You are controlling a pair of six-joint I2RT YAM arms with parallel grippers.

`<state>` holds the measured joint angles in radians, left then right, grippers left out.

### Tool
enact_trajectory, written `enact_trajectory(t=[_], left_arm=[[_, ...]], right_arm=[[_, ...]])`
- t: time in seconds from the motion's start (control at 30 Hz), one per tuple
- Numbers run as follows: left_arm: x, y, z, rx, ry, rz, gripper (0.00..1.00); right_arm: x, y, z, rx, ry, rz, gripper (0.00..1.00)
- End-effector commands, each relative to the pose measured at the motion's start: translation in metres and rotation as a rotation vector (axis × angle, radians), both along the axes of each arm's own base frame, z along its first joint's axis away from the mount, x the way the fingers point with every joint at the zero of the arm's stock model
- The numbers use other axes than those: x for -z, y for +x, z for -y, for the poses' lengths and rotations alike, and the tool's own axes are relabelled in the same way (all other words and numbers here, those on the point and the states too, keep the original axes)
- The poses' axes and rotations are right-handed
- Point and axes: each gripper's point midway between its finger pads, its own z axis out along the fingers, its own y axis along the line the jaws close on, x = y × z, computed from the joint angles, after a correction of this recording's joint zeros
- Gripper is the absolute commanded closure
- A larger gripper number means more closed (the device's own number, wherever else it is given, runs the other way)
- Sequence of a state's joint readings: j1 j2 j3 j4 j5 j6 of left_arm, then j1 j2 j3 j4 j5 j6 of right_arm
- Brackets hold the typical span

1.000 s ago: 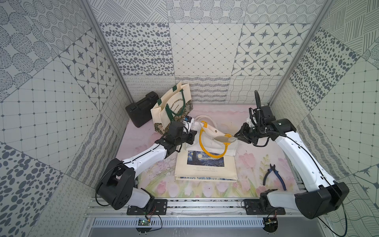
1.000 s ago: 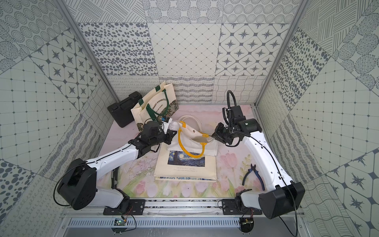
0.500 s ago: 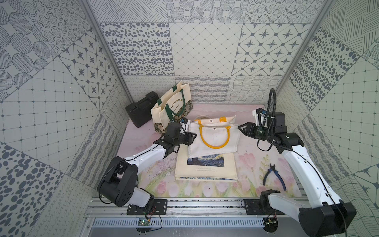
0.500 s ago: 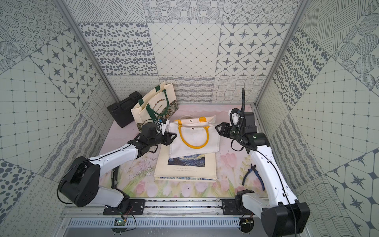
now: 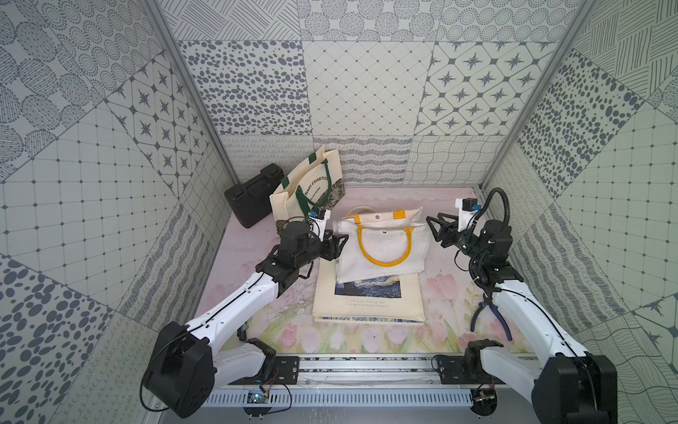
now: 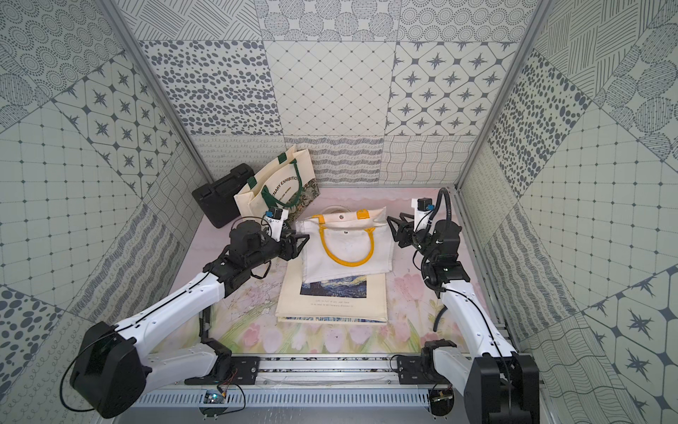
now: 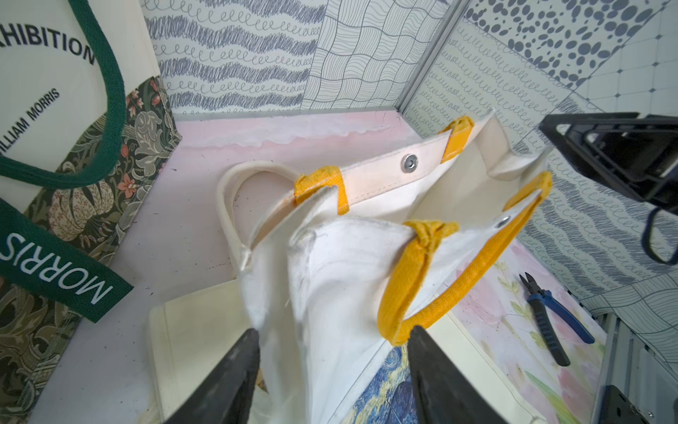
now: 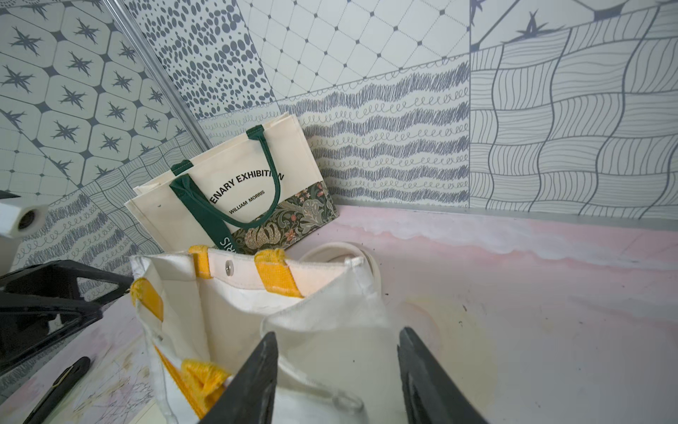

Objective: Put away the canvas bag
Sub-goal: Place the canvas bag at the center of the board, then pick up the canvas bag from the center of the board.

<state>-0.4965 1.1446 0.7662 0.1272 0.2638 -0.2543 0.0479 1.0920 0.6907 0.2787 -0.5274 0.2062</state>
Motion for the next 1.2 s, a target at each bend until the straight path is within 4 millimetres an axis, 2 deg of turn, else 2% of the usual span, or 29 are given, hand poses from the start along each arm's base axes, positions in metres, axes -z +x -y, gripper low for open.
enact_trajectory(t=[0.0, 0.2, 0.33, 0.4, 0.5, 0.63, 0.7, 0.83, 0.93, 1.03, 1.17], left_arm=[[-0.022, -0.019, 0.006, 0.088, -0.019, 0.016, 0.34], [-0.049, -0.024, 0.049, 0.293, 0.076, 0.066, 0.33], [-0.064, -0.029, 0.078, 0.360, 0.132, 0.087, 0.33], [-0.064, -0.036, 0.096, 0.398, 0.161, 0.090, 0.33], [-0.051, -0.043, 0.120, 0.427, 0.225, 0.082, 0.33], [-0.034, -0.053, 0.141, 0.439, 0.285, 0.047, 0.36], [-0.034, -0.064, 0.149, 0.457, 0.276, 0.057, 0.40], [-0.025, -0.084, 0.166, 0.499, 0.250, 0.014, 0.69], [-0.006, -0.091, 0.184, 0.527, 0.276, -0.023, 0.82], [0.010, -0.083, 0.205, 0.502, 0.303, -0.049, 0.90], [0.029, -0.052, 0.222, 0.398, 0.325, -0.057, 0.98]], right_arm=[[-0.039, 0.003, -0.010, -0.082, 0.023, 0.132, 0.47], [-0.042, -0.007, -0.022, -0.165, 0.165, 0.075, 0.53], [-0.033, -0.017, -0.028, -0.200, 0.156, 0.026, 0.54], [-0.028, -0.016, -0.025, -0.176, 0.135, 0.018, 0.52], [-0.020, -0.001, -0.012, -0.101, 0.132, -0.024, 0.45], [-0.011, 0.037, 0.003, -0.068, 0.234, -0.132, 0.44], [-0.011, 0.057, 0.008, -0.085, 0.288, -0.160, 0.44], [-0.020, 0.092, 0.013, -0.122, 0.420, -0.170, 0.45], [-0.021, 0.114, 0.010, -0.170, 0.500, -0.209, 0.48], [-0.016, 0.129, -0.002, -0.242, 0.560, -0.292, 0.55], [0.002, 0.133, -0.025, -0.315, 0.569, -0.410, 0.65]])
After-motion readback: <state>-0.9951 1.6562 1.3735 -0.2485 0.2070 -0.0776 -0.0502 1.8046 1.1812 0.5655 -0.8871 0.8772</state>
